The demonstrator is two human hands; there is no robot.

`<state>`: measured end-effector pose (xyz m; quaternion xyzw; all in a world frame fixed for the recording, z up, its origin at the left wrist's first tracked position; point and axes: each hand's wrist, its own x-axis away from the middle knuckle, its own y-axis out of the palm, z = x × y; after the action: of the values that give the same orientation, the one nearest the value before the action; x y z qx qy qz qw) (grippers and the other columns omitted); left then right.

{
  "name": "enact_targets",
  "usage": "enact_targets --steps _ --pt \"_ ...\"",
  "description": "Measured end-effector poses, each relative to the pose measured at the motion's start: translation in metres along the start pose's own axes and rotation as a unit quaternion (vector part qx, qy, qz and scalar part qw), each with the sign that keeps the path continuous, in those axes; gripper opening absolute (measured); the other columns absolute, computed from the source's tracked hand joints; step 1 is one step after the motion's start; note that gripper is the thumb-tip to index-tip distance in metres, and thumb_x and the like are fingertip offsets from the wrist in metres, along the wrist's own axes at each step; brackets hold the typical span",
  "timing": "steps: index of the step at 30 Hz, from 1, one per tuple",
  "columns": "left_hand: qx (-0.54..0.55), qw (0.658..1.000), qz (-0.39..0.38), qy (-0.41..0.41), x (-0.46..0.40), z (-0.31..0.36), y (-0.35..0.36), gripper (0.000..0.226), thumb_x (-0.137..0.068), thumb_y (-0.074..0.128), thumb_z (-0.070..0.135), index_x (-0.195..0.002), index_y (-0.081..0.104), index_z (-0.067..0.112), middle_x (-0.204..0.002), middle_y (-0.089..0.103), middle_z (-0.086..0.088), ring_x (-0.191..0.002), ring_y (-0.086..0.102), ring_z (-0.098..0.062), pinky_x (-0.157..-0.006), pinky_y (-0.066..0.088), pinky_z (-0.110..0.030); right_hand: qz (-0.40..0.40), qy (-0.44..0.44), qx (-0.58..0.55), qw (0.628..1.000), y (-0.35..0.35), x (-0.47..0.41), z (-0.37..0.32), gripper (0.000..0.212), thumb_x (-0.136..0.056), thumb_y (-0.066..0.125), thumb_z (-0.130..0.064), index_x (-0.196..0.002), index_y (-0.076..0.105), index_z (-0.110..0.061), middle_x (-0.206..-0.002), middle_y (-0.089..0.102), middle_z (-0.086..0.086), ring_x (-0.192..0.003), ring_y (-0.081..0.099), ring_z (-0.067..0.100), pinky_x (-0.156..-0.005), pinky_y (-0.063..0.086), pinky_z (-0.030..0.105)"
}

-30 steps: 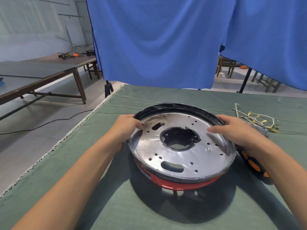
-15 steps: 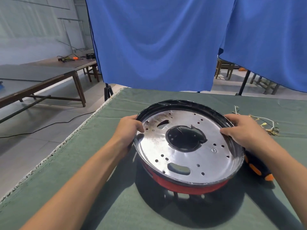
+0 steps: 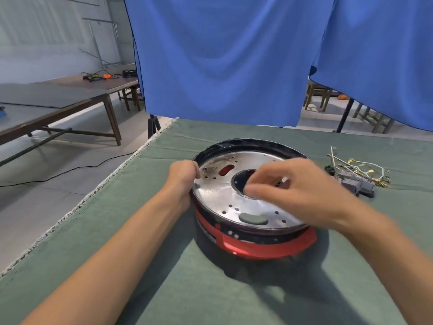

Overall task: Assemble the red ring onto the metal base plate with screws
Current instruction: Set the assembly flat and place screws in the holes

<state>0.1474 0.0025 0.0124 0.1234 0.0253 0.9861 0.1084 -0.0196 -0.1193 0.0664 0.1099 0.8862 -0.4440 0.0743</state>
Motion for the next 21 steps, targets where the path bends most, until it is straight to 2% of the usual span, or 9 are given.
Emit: enact_targets --steps 2,3,6,8,10,13,17,21 --pt "0.008 1.000 -0.003 0.000 -0.002 0.001 -0.002 0.024 -0.068 0.041 -0.011 -0.058 0.036 0.011 -0.070 0.035 -0.006 -0.060 0.034 -0.021 -0.052 0.029 -0.026 -0.087 0.008 0.021 0.996 0.016 0.004 -0.011 0.025 -0.071 0.067 -0.052 -0.088 0.070 -0.034 -0.079 0.069 -0.020 -0.076 0.063 -0.003 -0.067 0.050 0.016" --pt "0.014 1.000 -0.010 -0.002 -0.001 0.002 -0.003 0.021 -0.068 0.041 -0.010 -0.061 0.039 0.010 -0.075 0.040 -0.007 -0.066 0.037 -0.023 -0.052 0.031 -0.026 -0.105 0.003 0.054 0.993 0.023 0.006 -0.013 0.026 -0.070 0.069 -0.052 -0.091 0.069 -0.036 -0.080 0.067 -0.021 -0.078 0.061 -0.005 -0.070 0.051 0.018" --pt "0.021 0.999 -0.027 -0.007 -0.002 0.001 -0.004 0.019 -0.071 0.044 -0.007 -0.084 0.051 0.005 -0.098 0.049 -0.011 -0.086 0.046 -0.027 -0.053 0.040 -0.027 -0.095 -0.035 0.110 0.989 0.032 0.008 -0.017 0.020 -0.074 0.068 -0.039 -0.094 0.069 -0.034 -0.083 0.063 -0.021 -0.081 0.057 -0.002 -0.074 0.051 0.025" --pt "0.022 0.999 -0.031 -0.010 -0.003 0.002 -0.006 0.023 -0.072 0.046 -0.007 -0.092 0.051 0.003 -0.103 0.050 -0.012 -0.091 0.048 -0.027 -0.054 0.043 -0.028 -0.100 -0.054 0.099 0.989 0.035 0.010 -0.019 0.019 -0.075 0.065 -0.036 -0.093 0.070 -0.031 -0.086 0.063 -0.016 -0.083 0.056 0.002 -0.075 0.051 0.029" --pt "0.020 0.999 -0.030 -0.007 -0.004 0.002 -0.009 0.013 -0.072 0.046 -0.009 -0.075 0.048 0.004 -0.086 0.048 -0.010 -0.079 0.048 -0.024 -0.052 0.042 -0.027 -0.110 -0.049 0.101 0.988 0.033 0.012 -0.020 0.023 -0.074 0.066 -0.038 -0.096 0.068 -0.034 -0.092 0.059 -0.016 -0.087 0.054 0.001 -0.076 0.049 0.025" --pt "0.017 0.999 -0.034 -0.005 -0.009 0.003 -0.013 0.025 -0.072 0.045 -0.011 -0.058 0.038 0.008 -0.064 0.034 -0.004 -0.059 0.036 -0.018 -0.045 0.037 -0.025 -0.121 -0.014 0.117 0.986 0.025 0.014 -0.017 0.026 -0.070 0.067 -0.046 -0.095 0.061 -0.041 -0.100 0.046 -0.023 -0.093 0.048 -0.004 -0.076 0.045 0.018" --pt "0.022 0.999 -0.044 -0.004 -0.014 0.005 -0.015 0.026 -0.074 0.045 -0.010 -0.057 0.038 0.009 -0.059 0.031 -0.005 -0.056 0.034 -0.017 -0.048 0.039 -0.026 -0.160 0.014 0.122 0.979 0.022 0.016 -0.019 0.019 -0.070 0.069 -0.045 -0.085 0.058 -0.045 -0.094 0.047 -0.026 -0.089 0.049 -0.007 -0.072 0.044 0.013" --pt "0.018 0.997 -0.073 -0.005 -0.019 0.005 -0.017 0.022 -0.078 0.048 -0.005 -0.060 0.050 0.006 -0.066 0.046 -0.009 -0.058 0.045 -0.019 -0.056 0.043 -0.026 -0.179 0.012 0.105 0.978 0.026 0.015 -0.021 0.030 -0.075 0.066 -0.042 -0.106 0.065 -0.040 -0.092 0.053 -0.019 -0.084 0.051 -0.005 -0.073 0.047 0.017"
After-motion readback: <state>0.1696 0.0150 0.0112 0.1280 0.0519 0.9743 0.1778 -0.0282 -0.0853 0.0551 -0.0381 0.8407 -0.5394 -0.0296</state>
